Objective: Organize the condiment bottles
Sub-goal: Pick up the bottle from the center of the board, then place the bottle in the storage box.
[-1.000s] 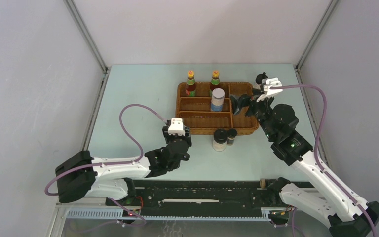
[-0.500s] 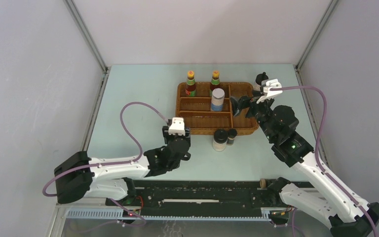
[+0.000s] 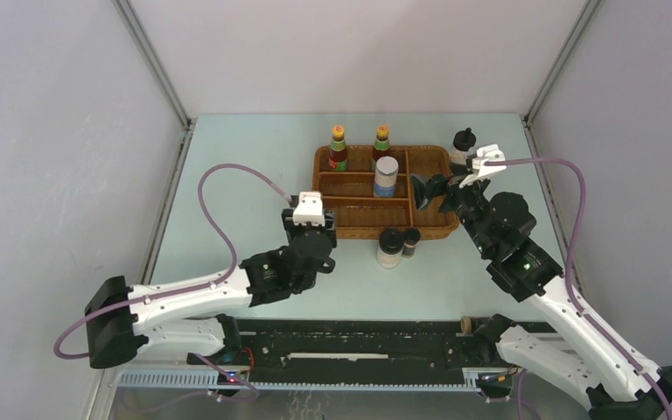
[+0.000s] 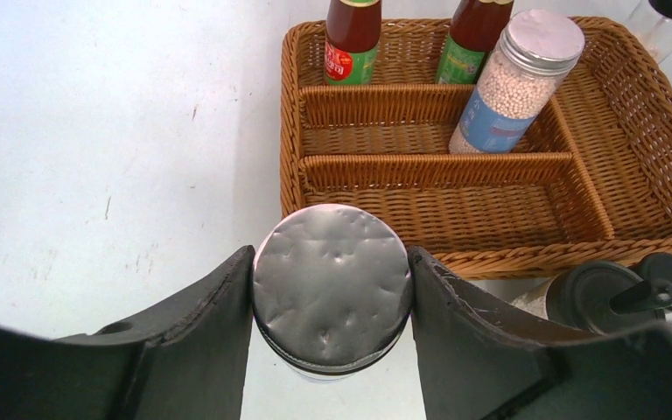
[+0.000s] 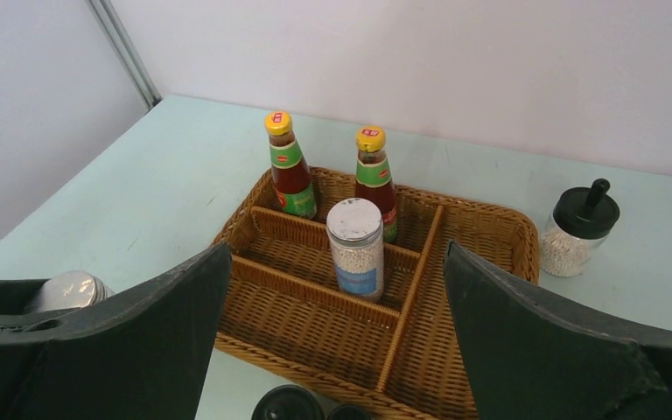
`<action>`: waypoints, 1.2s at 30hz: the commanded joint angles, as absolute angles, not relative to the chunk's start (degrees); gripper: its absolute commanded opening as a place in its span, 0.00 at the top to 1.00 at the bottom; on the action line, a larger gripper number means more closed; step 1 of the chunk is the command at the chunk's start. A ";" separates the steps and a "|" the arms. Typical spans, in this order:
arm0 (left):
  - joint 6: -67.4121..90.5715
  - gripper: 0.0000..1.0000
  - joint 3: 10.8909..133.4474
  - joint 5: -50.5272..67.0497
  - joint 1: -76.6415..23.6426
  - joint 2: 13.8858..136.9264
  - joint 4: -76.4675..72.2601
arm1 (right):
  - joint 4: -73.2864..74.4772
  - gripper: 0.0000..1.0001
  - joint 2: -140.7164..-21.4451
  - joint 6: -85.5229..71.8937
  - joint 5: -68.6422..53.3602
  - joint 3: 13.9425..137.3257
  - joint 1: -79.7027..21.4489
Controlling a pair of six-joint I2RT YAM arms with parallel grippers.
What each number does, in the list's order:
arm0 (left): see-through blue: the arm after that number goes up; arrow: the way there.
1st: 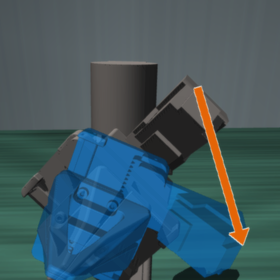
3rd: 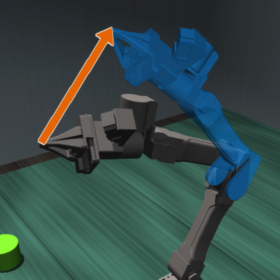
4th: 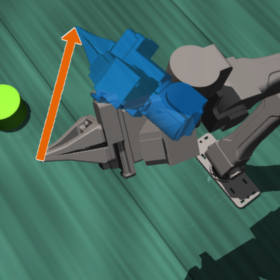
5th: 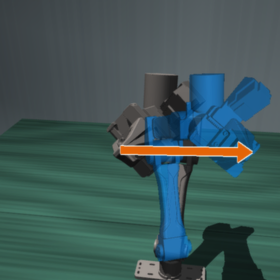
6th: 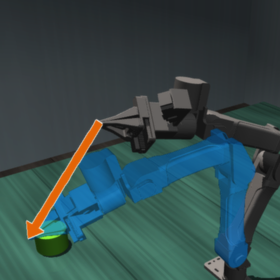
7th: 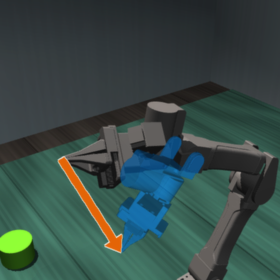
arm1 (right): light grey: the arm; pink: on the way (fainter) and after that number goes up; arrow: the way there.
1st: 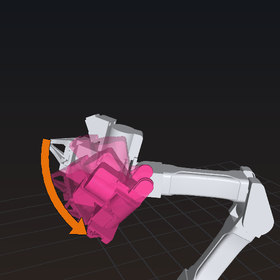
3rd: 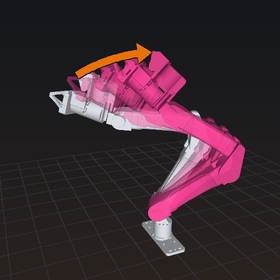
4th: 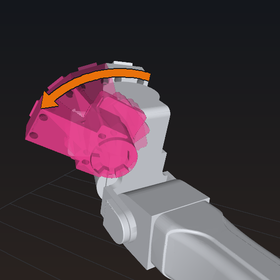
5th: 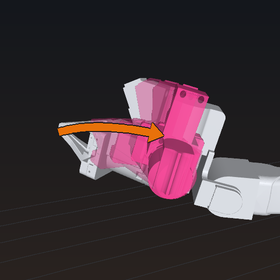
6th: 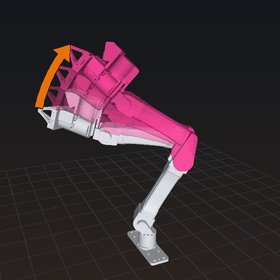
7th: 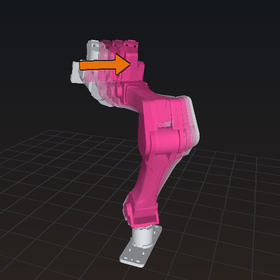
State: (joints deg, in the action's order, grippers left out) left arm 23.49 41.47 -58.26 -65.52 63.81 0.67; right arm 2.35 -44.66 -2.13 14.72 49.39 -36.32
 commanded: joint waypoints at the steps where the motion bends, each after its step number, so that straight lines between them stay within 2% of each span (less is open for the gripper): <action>1: 20.93 1.00 48.05 -60.30 -65.92 62.06 1.65 | 2.05 0.00 -43.16 -3.34 16.05 48.57 -36.98; 10: 10.72 1.00 55.19 -56.84 -64.26 65.29 -1.03 | 2.89 0.00 -41.88 -4.19 17.80 47.42 -37.09; 26: 6.57 1.00 64.32 -34.33 -47.52 73.66 -5.21 | 0.70 0.00 -42.13 -5.38 18.63 45.79 -36.91; 36: 3.95 1.00 69.88 -22.94 -42.49 83.97 -9.74 | -1.60 0.00 -43.05 -5.25 18.63 45.62 -36.33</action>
State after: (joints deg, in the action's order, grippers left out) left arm 6.02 63.77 -28.67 -43.90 82.04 -2.72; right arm 2.15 -43.07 -4.43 17.91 45.65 -36.71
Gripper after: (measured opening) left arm 0.634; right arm 0.993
